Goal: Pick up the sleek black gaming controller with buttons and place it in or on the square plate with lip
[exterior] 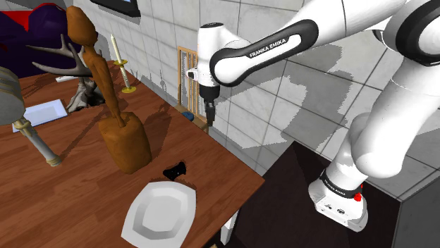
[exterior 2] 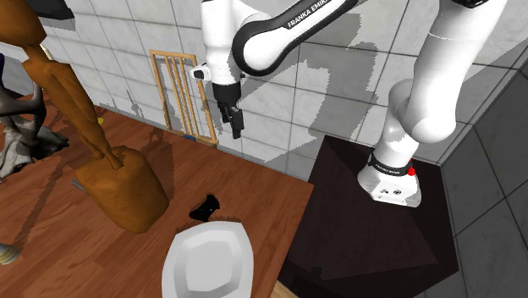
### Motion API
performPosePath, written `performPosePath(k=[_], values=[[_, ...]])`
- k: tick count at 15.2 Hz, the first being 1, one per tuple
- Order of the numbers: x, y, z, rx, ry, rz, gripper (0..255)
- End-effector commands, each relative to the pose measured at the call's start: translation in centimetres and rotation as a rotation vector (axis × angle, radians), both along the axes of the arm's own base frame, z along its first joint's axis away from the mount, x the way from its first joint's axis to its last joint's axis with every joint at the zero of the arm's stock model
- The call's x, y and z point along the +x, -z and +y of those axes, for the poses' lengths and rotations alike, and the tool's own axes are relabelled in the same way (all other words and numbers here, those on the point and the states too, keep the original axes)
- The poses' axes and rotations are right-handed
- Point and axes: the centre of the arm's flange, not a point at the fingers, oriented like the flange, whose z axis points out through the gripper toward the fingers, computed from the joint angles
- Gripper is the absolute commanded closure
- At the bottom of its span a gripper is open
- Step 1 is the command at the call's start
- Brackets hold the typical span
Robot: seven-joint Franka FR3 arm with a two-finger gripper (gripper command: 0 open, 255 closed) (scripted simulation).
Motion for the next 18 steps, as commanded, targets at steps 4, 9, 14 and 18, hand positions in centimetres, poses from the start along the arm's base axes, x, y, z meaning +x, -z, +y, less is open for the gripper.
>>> performPosePath(k=[4, 9, 14, 18], values=[[1.4, 3.8, 5.5, -0.018, -0.156, -0.01, 0], [2.1, 7.8, 10.9, -0.038, -0.31, -0.019, 0], [2.0, 12.0, 16.2, -0.057, -0.465, -0.029, 0], [1.8, 14.3, 18.4, -0.065, -0.53, -0.033, 0]])
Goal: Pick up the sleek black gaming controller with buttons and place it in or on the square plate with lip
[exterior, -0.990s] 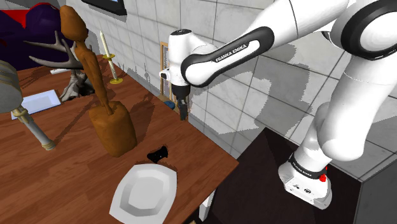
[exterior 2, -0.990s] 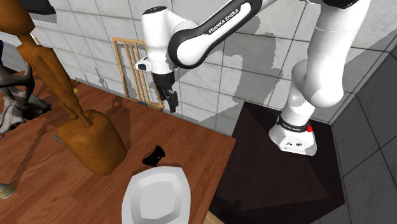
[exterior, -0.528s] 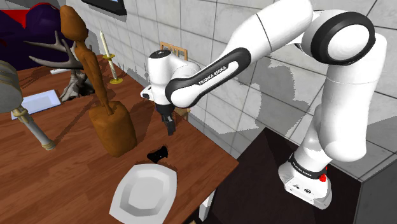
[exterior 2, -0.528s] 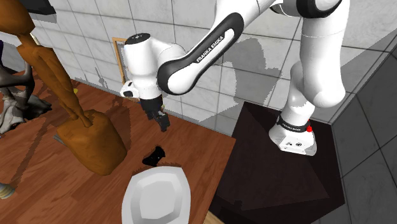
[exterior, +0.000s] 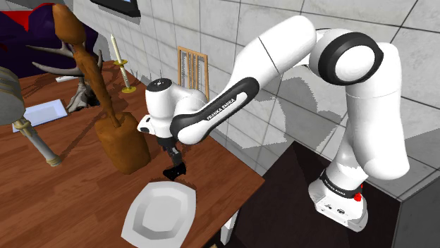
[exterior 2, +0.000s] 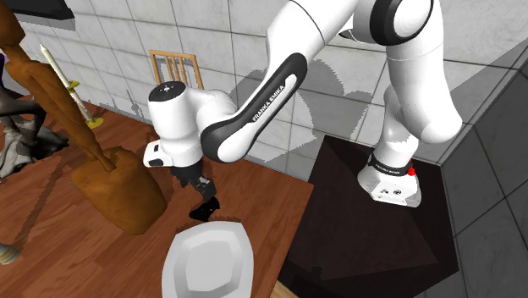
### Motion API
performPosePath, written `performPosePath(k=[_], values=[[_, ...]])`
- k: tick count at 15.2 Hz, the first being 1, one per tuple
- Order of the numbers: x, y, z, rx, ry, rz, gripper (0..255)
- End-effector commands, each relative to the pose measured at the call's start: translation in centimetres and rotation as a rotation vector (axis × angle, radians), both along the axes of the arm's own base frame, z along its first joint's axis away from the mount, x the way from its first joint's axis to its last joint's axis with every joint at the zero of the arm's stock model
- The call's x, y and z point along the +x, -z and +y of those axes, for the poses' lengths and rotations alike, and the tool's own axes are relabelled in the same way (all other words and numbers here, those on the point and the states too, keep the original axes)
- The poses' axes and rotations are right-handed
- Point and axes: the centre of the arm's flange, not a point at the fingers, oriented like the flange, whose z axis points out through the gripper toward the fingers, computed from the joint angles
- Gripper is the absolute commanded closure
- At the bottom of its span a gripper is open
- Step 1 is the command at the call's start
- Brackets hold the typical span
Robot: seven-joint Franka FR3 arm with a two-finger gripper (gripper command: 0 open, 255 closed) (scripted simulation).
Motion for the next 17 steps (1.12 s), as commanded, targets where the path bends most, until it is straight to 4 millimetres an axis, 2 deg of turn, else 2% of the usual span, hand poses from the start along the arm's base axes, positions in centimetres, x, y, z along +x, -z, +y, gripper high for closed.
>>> performPosePath(k=[1, 6, 14, 15, 17], values=[[-0.3, 2.2, 0.1, -0.021, -0.01, 0.025, 0], [-0.2, 5.1, 0.0, -0.021, -0.01, 0.025, 0], [-0.2, 5.1, 0.0, -0.021, -0.01, 0.025, 0], [-0.2, 5.2, 0.0, -0.021, -0.01, 0.025, 255], [-0.2, 5.3, 0.1, -0.021, -0.01, 0.025, 255]])
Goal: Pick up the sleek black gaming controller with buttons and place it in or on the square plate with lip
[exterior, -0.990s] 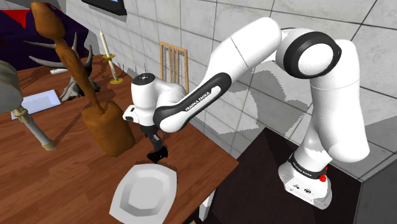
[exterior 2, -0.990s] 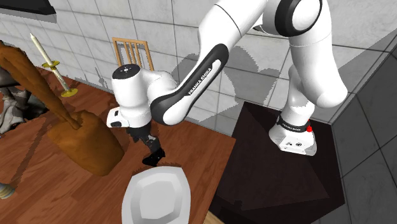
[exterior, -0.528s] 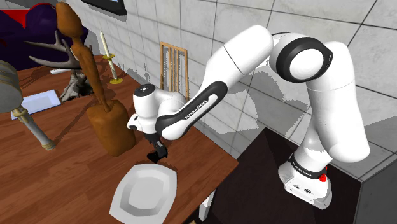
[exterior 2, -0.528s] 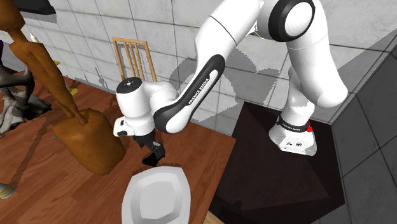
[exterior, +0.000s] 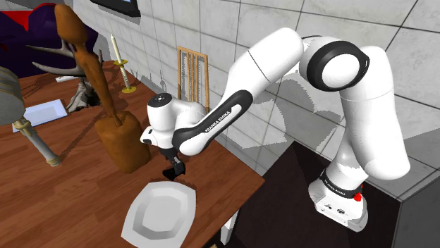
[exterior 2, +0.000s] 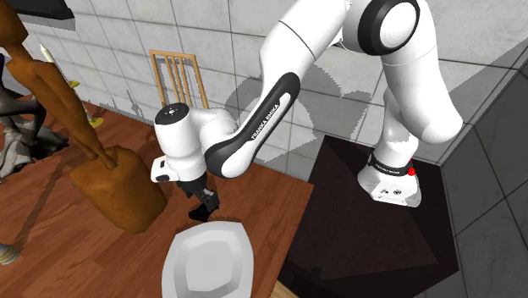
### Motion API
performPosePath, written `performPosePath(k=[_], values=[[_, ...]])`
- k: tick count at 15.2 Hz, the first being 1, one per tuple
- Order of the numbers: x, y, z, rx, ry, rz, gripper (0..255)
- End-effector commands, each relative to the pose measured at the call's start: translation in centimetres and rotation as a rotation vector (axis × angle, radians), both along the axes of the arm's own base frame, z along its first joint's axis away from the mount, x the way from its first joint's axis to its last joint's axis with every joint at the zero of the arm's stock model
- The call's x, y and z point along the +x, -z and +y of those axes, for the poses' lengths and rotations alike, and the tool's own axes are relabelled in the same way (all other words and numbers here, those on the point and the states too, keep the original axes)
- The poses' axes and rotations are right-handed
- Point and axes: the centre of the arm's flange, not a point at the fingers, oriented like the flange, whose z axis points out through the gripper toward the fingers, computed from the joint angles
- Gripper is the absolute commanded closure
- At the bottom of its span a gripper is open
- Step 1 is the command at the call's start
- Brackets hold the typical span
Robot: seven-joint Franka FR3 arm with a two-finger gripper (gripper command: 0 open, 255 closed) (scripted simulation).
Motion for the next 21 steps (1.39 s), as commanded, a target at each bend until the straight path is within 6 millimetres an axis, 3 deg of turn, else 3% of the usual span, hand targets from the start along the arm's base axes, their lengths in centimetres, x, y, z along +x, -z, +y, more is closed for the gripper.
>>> performPosePath(k=[1, 6, 15, 16, 17, 19, 21], values=[[0.0, 0.7, -0.2, -0.004, 0.002, 0.006, 255], [0.1, 0.9, 0.3, -0.004, 0.003, 0.006, 255], [0.1, -3.7, -0.3, -0.004, 0.003, 0.006, 255], [0.1, -3.2, -0.2, -0.004, 0.002, 0.006, 255], [0.1, -3.2, -0.2, -0.004, 0.002, 0.006, 0], [3.9, -3.3, 3.1, -0.099, 0.157, 0.204, 0], [3.8, -2.3, 2.9, -0.099, 0.157, 0.204, 0]])
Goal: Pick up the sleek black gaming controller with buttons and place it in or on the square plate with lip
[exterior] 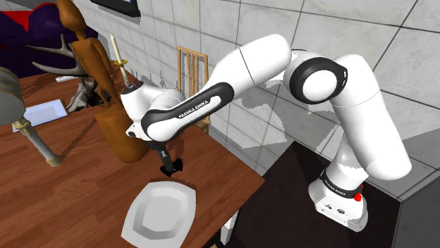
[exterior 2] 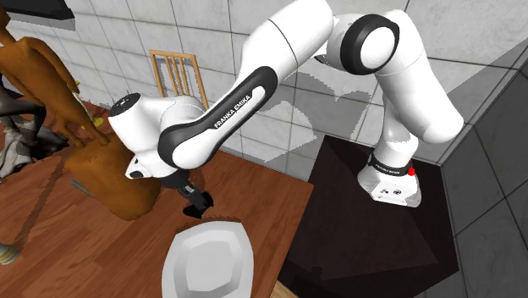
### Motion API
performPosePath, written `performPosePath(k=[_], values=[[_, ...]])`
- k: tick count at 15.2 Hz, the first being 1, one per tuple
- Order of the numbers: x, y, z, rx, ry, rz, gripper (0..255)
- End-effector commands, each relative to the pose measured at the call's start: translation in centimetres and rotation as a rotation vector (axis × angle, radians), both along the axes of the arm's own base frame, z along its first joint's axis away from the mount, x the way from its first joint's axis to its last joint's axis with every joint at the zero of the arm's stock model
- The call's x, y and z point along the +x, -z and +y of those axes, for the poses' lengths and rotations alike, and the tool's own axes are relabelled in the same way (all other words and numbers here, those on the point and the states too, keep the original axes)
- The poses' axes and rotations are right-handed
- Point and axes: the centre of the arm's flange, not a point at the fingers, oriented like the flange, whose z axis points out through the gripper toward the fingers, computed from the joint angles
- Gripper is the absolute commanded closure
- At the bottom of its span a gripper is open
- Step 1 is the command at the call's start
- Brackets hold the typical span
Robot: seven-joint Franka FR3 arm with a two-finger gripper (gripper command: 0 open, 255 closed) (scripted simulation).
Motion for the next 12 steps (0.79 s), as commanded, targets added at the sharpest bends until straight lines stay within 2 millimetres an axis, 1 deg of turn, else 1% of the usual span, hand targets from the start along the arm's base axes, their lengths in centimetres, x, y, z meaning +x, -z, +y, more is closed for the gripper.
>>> performPosePath(k=[1, 6, 12], values=[[0.0, 1.0, 0.0, -0.019, 0.014, 0.031, 0], [-0.3, 3.4, -0.3, -0.019, 0.014, 0.031, 0], [-0.3, 3.4, -0.3, -0.019, 0.014, 0.031, 0]])
